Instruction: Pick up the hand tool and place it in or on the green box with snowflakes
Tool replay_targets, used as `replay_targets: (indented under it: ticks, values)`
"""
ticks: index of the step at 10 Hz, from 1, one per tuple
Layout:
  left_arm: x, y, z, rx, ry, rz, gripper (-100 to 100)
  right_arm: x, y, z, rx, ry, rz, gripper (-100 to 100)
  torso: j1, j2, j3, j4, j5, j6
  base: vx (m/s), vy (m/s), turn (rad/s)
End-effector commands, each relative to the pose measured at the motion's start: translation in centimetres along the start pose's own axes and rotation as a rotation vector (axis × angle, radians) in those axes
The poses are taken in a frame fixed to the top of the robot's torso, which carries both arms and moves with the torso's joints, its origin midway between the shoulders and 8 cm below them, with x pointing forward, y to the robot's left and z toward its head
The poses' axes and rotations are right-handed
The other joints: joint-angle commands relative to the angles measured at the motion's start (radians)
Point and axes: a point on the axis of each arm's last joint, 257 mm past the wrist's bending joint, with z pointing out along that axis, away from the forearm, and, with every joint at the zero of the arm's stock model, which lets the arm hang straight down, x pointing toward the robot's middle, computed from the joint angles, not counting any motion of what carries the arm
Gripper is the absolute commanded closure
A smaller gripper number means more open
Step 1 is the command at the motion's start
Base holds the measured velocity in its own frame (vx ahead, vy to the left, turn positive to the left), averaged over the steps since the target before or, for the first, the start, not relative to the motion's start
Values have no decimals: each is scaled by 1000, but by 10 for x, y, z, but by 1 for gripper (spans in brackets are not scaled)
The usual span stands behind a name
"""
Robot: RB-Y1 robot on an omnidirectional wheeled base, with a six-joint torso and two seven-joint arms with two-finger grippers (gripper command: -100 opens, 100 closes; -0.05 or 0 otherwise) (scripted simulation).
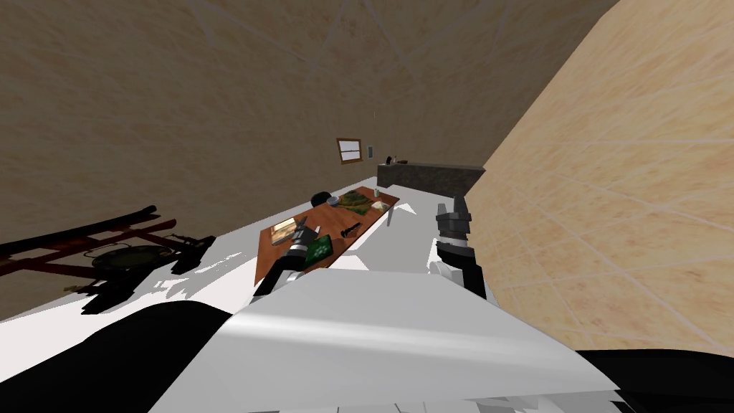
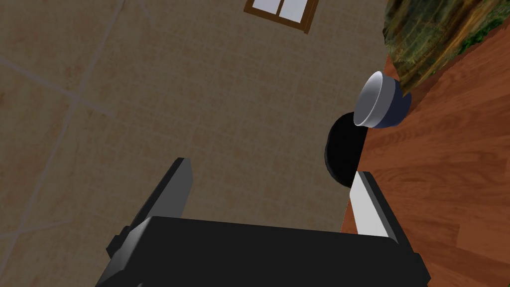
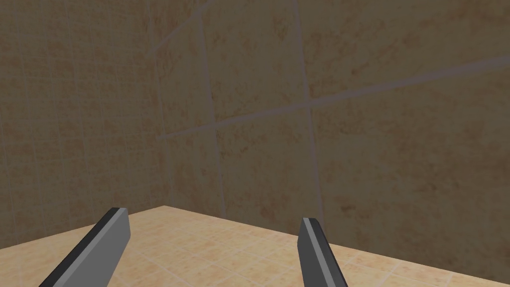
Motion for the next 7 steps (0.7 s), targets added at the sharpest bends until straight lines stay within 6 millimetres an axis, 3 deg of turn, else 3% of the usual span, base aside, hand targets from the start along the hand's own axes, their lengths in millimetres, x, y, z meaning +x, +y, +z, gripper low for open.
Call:
replay_targets:
  ticks: [1, 4, 5, 6, 7]
  values:
    - [-11, 10, 1, -45, -23, -13, -100, 0, 0, 0, 0, 0, 0, 0, 0, 0, 0, 0, 0, 0, 38, -21, -66]
    - [-47, 36, -13, -154, -97, -64, -100, 0, 0, 0, 0, 0, 0, 0, 0, 0, 0, 0, 0, 0, 49, -21, -108]
    - [-49, 43, -15, -179, -106, -64, -100, 0, 0, 0, 0, 0, 0, 0, 0, 0, 0, 0, 0, 0, 48, -18, -77]
    - [-66, 54, -24, -225, -145, -92, -100, 0, 0, 0, 0, 0, 0, 0, 0, 0, 0, 0, 0, 0, 59, -23, -145]
    - [-67, 59, -26, -245, -152, -92, -100, 0, 0, 0, 0, 0, 0, 0, 0, -1, 0, 0, 0, 0, 50, -10, -82]
